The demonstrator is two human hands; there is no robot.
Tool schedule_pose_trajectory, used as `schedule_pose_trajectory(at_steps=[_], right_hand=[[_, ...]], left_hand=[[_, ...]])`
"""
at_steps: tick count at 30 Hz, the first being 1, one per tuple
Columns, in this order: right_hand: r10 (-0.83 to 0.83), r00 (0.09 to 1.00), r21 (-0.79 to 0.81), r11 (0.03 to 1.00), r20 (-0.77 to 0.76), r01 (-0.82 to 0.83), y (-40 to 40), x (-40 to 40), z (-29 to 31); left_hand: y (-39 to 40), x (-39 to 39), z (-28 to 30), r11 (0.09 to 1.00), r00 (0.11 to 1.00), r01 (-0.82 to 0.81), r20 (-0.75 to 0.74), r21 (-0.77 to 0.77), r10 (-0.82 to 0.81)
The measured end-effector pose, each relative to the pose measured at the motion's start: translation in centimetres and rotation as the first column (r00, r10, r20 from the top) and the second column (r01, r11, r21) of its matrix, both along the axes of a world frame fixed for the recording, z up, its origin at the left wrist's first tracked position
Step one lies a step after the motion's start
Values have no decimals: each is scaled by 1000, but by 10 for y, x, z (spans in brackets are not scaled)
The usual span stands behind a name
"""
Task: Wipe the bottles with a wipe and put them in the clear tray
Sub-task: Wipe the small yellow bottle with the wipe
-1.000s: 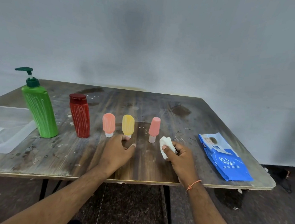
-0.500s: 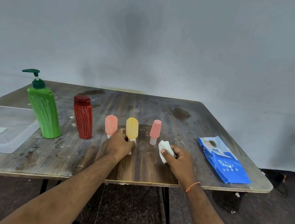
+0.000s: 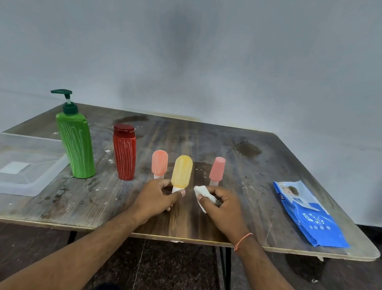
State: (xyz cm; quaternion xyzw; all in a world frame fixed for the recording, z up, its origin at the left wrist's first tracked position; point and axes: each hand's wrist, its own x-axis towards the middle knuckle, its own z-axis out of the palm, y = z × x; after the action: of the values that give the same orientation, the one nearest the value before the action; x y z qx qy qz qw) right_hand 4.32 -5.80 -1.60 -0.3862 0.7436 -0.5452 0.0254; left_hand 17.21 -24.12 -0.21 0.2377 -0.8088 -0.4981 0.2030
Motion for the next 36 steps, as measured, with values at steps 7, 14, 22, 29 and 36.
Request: schedule_pose_trajectory(at_steps=[7,14,22,29,36], right_hand=[[-103,945,-21,995,-309,102,-37,4,-3],[-105,874,-23,994,-474,107,-42,1,-8],[-156,841,-75,988,-518,137,-42,3,-8],[-112,849,-71,994,-517,88,-40,6,-5],[-152,833,-77,988,-533,132,-39,6,-6]], left_hand=[[1,-3,-6,997,996,22,-89,77,-15],[-6,-3,-9,979,985,100,-158,180,-71],[-7,-2,-6,974,983,130,-156,188,-101],[-10,3,-3,958,978,159,-170,241,-120],[-8,2,-6,976,985,123,-142,177,-98]])
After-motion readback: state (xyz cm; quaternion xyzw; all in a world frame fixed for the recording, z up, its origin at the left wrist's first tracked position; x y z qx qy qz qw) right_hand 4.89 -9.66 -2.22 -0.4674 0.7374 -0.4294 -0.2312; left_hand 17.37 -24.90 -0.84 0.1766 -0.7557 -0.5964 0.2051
